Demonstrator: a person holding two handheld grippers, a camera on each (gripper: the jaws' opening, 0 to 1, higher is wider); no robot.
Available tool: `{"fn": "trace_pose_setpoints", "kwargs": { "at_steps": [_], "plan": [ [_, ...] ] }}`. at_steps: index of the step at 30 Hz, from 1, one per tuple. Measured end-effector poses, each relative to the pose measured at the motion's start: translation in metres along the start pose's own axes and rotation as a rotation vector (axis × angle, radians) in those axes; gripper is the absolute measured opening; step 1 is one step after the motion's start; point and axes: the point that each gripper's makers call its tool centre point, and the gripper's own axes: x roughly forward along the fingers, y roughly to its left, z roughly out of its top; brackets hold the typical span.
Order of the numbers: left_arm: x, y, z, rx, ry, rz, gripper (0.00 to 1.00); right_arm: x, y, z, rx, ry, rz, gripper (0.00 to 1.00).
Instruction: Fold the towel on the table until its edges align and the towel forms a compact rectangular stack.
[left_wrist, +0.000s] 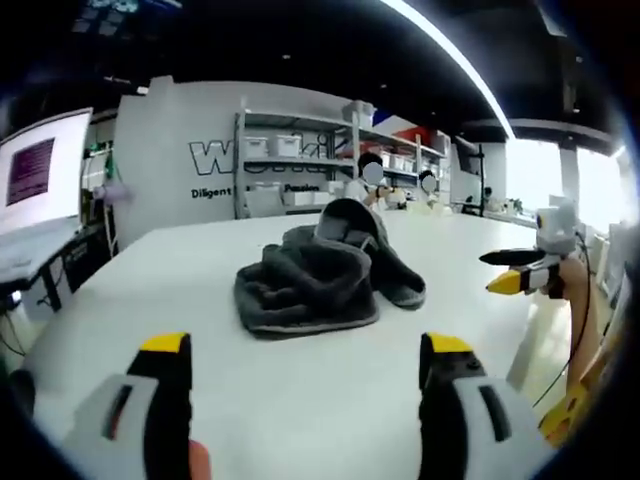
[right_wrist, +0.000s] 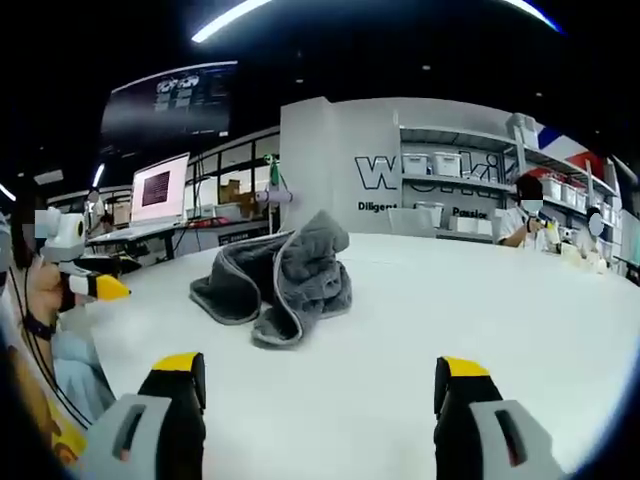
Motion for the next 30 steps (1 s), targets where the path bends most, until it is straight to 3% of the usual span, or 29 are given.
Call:
{"fn": "trace_pose_setpoints", "kwargs": {
  "at_steps": [30],
  "plan": [
    [0.0003,-0.0073,0.0029,0.016,0.004,-0.001,0.99,-0.0084,-0.0091,-0.0061,0.028,-0.005,-0.017,0.99]
  ]
}}
